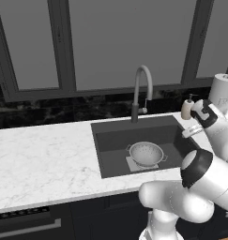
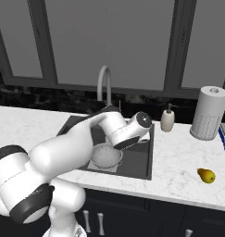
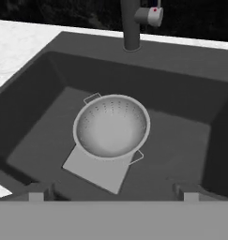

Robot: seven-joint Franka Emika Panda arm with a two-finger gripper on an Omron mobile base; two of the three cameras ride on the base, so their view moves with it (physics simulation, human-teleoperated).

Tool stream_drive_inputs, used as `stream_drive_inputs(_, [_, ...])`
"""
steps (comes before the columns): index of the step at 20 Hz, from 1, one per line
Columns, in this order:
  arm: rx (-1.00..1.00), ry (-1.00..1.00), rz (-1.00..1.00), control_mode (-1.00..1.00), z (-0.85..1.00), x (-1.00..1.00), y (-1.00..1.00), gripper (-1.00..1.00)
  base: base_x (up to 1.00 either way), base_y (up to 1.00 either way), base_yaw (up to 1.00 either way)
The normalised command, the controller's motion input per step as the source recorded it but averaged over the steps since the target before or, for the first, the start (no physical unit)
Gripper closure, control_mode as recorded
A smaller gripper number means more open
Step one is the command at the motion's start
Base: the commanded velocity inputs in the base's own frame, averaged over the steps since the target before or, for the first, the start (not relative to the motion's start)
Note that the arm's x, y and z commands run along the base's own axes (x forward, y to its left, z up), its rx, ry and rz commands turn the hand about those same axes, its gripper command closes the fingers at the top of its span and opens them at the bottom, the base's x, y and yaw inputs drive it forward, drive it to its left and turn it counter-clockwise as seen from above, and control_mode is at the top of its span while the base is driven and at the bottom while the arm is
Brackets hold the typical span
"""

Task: Put the colander in the sink, put the pear in the colander, and turn on the sink faucet and pour water over the colander.

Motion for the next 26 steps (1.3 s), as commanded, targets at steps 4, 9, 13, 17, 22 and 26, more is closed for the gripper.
stream_drive_inputs(4, [-0.02, 0.15, -0.04, -1.00, 0.71, -0.28, -0.55, -1.00, 0.00, 0.00, 0.00])
stream_drive_inputs(9, [-0.08, 0.00, 0.00, -1.00, 0.20, -0.29, -0.61, -1.00, 0.00, 0.00, 0.00])
stream_drive_inputs(13, [-0.15, 0.00, 0.00, -1.00, 0.01, -0.14, -0.49, -1.00, 0.00, 0.00, 0.00])
stream_drive_inputs(17, [-0.25, 0.04, -0.04, -1.00, -0.24, -0.03, -0.81, -1.00, 0.00, 0.00, 0.00])
stream_drive_inputs(22, [-0.20, 0.10, -0.18, -1.00, -0.39, 0.00, -0.99, -1.00, 0.00, 0.00, 0.00])
stream_drive_inputs(26, [-0.14, 0.12, -0.17, -1.00, -0.49, 0.00, -1.00, -1.00, 0.00, 0.00, 0.00])
